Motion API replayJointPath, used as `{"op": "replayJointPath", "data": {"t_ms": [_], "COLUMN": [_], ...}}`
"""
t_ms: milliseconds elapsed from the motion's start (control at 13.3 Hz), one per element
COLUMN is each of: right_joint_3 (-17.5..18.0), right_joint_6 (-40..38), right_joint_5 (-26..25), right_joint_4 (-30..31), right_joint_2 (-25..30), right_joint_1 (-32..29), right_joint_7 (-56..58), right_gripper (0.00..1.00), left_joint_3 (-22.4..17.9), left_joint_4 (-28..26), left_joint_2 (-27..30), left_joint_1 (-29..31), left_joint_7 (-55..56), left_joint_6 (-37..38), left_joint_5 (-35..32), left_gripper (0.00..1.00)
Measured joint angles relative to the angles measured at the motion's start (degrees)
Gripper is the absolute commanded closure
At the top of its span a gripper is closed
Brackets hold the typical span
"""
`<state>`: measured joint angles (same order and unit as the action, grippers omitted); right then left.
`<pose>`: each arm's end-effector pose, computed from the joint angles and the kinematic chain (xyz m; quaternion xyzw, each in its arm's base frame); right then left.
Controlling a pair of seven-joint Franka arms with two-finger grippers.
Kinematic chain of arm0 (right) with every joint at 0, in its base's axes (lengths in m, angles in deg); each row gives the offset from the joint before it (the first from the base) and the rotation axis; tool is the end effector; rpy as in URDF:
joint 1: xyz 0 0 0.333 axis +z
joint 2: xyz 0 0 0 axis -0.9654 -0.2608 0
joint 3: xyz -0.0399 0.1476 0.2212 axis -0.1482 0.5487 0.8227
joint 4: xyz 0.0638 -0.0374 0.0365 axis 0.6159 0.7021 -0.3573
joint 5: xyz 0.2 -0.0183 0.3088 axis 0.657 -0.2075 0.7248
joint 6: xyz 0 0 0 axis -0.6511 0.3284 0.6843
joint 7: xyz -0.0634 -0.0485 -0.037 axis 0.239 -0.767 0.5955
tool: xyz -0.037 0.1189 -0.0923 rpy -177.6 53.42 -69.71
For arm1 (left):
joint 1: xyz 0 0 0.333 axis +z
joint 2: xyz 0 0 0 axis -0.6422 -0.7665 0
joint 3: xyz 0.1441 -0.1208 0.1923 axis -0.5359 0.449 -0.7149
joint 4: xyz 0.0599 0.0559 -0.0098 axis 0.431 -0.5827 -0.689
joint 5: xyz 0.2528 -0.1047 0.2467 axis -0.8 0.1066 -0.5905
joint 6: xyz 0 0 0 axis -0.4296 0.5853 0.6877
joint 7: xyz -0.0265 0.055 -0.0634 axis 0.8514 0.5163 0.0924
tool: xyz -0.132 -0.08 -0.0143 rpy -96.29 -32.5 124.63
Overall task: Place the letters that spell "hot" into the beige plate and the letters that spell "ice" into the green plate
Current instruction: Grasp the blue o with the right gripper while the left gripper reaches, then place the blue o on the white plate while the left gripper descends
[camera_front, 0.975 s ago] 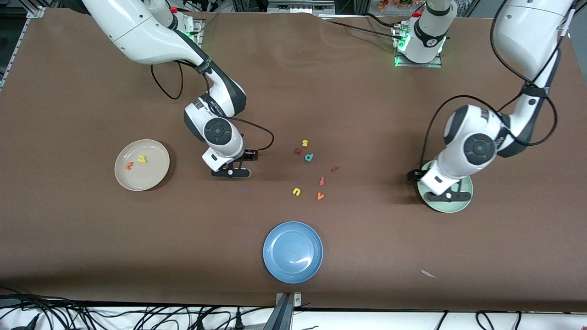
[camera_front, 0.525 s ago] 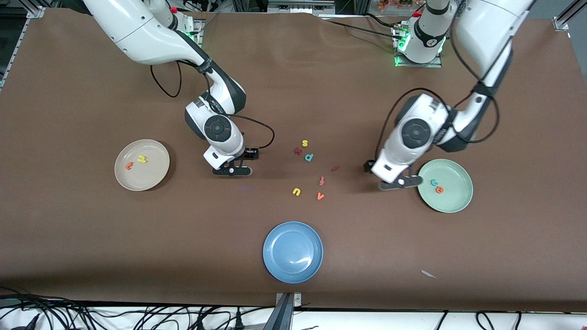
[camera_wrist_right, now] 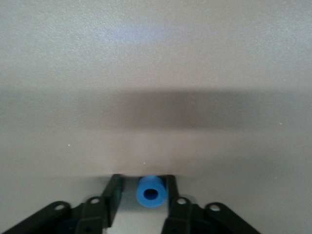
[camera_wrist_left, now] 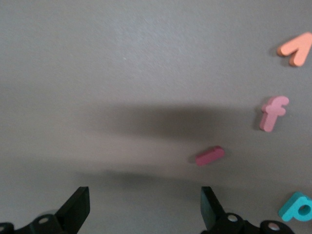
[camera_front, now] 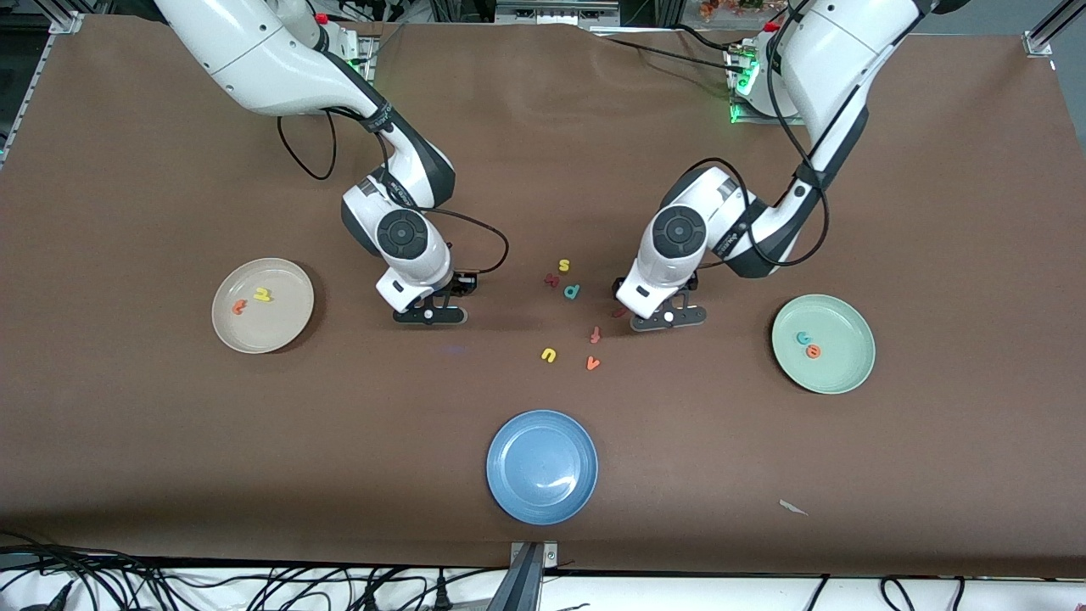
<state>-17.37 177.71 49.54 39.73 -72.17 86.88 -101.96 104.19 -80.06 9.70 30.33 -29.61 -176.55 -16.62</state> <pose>0.4844 0.3180 0.1089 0.9988 0.0034 -0.0485 0.0079 0.4888 -0.3108 0.1389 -0.9958 -0.0635 0.0580 0.0316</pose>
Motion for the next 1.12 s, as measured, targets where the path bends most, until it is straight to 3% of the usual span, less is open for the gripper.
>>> {"op": "replayJointPath", "data": {"t_ms": [300,525,750,900,1125], "right_joint_3": [0.05,0.02,-0.8,-3.32,-11.03], "right_joint_6": [0.0,-0.26,-5.76,-10.86,-18.79], "right_joint_5": [0.0,0.0,-0.34,-0.47,-0.02], "right_joint_4": [0.07,0.08,0.06,0.01,0.38], "right_joint_2": [0.12,0.19,2.78,7.08,12.66], "right_joint_1": [-0.01,0.0,-0.08,-0.12,-0.47], "right_joint_7": [0.0,0.0,0.14,3.66,17.63], "right_gripper": [0.98,0.98,0.98,0.98,0.98], "left_joint_3": [0.27,0.34,0.36,0.36,0.35], "left_joint_4": [3.89,6.33,8.18,8.53,8.6], "left_joint_2": [-3.02,-5.88,-7.63,-8.11,-8.86], "left_joint_1": [-0.92,-1.85,-2.43,-2.52,-2.52], "left_joint_7": [-0.03,-0.03,-0.04,-0.05,-0.06], "left_joint_6": [-0.07,-0.08,-0.09,-0.09,-0.09], "left_joint_5": [1.22,1.22,1.22,1.22,1.22], "left_gripper": [0.0,0.0,0.04,0.09,0.18]}}
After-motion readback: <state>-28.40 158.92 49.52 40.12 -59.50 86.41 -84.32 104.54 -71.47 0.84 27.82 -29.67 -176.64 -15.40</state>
